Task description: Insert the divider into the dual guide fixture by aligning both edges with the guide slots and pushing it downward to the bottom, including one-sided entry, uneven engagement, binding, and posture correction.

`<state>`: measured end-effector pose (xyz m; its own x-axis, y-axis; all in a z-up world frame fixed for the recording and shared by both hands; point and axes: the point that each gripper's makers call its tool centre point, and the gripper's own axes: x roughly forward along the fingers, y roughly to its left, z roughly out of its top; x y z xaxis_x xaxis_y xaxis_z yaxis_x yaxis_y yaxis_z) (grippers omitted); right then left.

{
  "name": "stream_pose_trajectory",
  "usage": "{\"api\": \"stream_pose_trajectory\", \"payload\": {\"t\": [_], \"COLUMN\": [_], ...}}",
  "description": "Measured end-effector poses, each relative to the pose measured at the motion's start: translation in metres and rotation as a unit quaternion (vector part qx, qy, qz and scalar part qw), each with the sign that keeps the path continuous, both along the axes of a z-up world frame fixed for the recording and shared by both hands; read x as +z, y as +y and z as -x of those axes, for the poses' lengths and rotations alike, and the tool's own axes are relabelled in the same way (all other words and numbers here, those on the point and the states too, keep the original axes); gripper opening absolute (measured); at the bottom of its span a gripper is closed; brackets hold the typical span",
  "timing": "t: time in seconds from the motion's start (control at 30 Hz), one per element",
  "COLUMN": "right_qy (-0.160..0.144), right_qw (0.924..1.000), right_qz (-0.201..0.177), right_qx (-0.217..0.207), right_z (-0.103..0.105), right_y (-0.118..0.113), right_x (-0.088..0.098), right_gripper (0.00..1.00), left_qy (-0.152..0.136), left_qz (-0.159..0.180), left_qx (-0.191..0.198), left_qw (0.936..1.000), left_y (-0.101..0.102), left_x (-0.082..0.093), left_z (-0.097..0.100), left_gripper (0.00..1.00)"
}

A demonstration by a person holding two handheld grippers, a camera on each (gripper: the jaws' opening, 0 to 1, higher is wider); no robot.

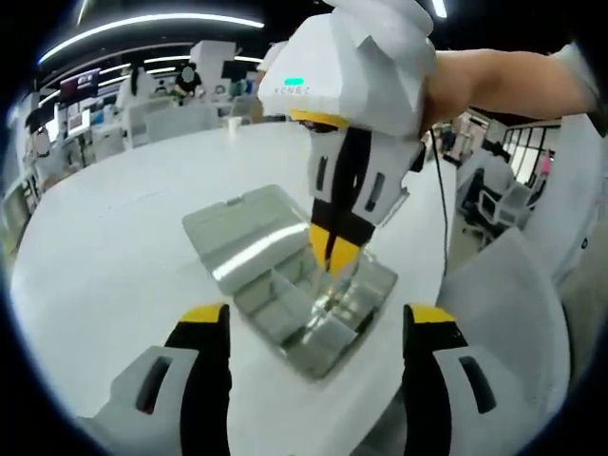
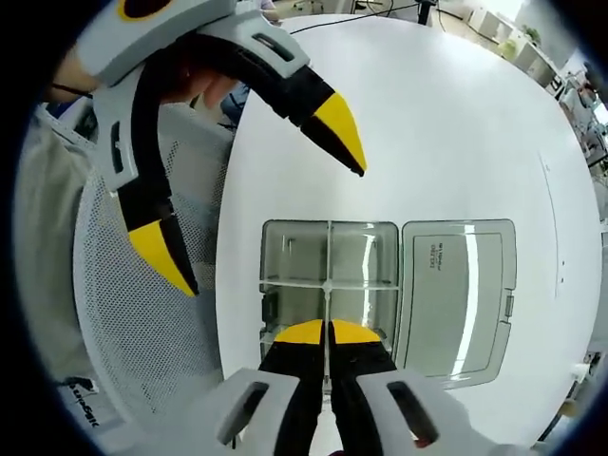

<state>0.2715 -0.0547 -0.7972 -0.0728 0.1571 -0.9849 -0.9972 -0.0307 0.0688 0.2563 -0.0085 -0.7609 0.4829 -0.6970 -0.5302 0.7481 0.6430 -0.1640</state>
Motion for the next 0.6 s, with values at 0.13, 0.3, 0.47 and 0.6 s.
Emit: {"api": "stream_pose_trajectory", "payload": {"t": [0.13, 0.3, 0.47, 0.6], "right_qy": [-0.007, -0.01, -0.01, -0.012], "right_qw": [1.0, 0.9999, 0.9999, 0.9998], "right_qz": [0.003, 0.006, 0.007, 0.009], "right_qx": [0.005, 0.008, 0.008, 0.009], "right_z": [0.002, 0.0018, 0.0016, 0.0032], "right_y": [0.0002, 0.0001, -0.0004, -0.0002], "right_x": [0.0011, 0.0016, 0.003, 0.0046], "right_gripper": [0.0, 0.0, 0.0, 0.0], "left_qy": [-0.001, 0.001, 0.003, 0.003], "left_qz": [0.001, 0.002, 0.0, 0.0], "left_qx": [0.0, 0.0, 0.0, 0.0], "left_qw": [1.0, 1.0, 1.0, 1.0], "left_y": [-0.0014, -0.002, -0.0011, -0.0015], "left_x": [0.0004, -0.0004, -0.0027, -0.0024], "left_z": [0.0001, 0.0013, 0.0022, 0.0021], "left_gripper": [0.72, 0.72, 0.72, 0.72]}}
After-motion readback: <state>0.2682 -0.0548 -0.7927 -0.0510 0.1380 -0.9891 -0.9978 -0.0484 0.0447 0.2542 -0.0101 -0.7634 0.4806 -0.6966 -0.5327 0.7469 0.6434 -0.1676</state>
